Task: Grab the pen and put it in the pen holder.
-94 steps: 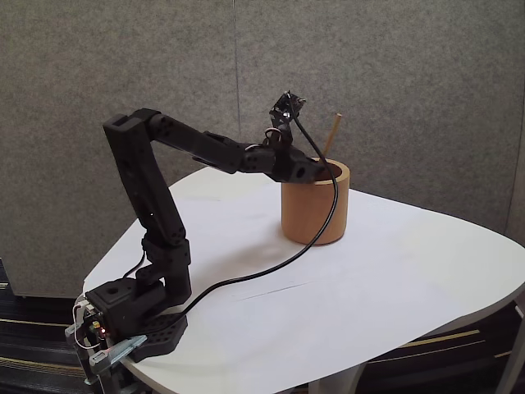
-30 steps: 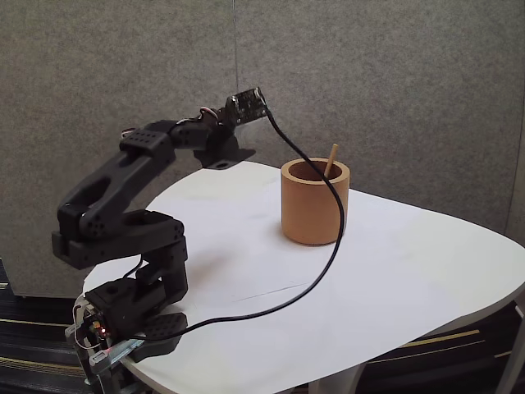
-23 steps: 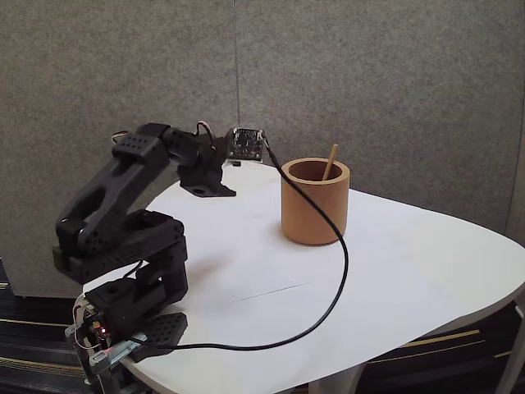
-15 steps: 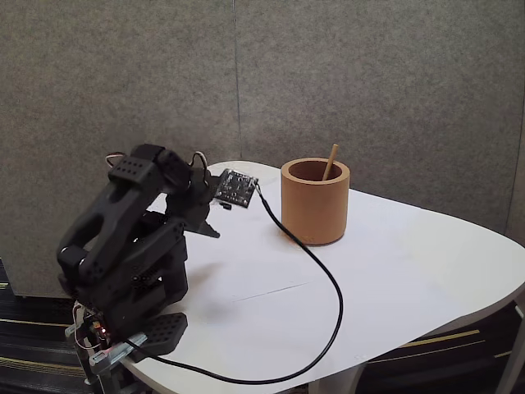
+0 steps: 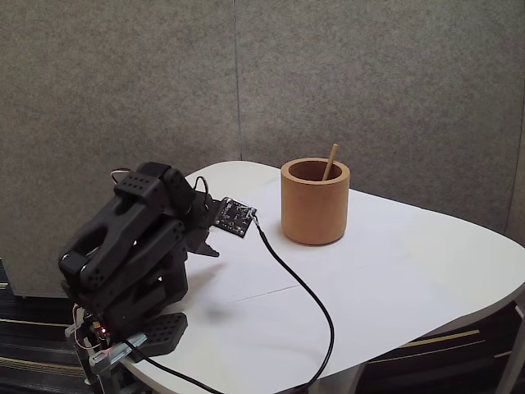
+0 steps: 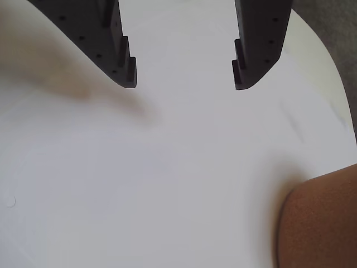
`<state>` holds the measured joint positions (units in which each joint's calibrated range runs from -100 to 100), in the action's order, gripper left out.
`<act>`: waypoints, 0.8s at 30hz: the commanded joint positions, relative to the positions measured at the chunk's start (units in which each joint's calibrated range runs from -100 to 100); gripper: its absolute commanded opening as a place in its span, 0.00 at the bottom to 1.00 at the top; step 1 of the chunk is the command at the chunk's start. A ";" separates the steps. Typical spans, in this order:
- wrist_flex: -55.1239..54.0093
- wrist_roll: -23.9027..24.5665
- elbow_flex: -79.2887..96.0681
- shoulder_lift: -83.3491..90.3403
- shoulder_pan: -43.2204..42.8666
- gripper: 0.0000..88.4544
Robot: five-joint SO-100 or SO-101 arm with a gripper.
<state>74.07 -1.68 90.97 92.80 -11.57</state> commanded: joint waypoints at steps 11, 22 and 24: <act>1.19 0.08 2.35 -0.04 3.00 0.27; 1.19 -0.18 2.35 -0.04 2.86 0.27; 1.19 -0.18 2.35 -0.04 2.64 0.27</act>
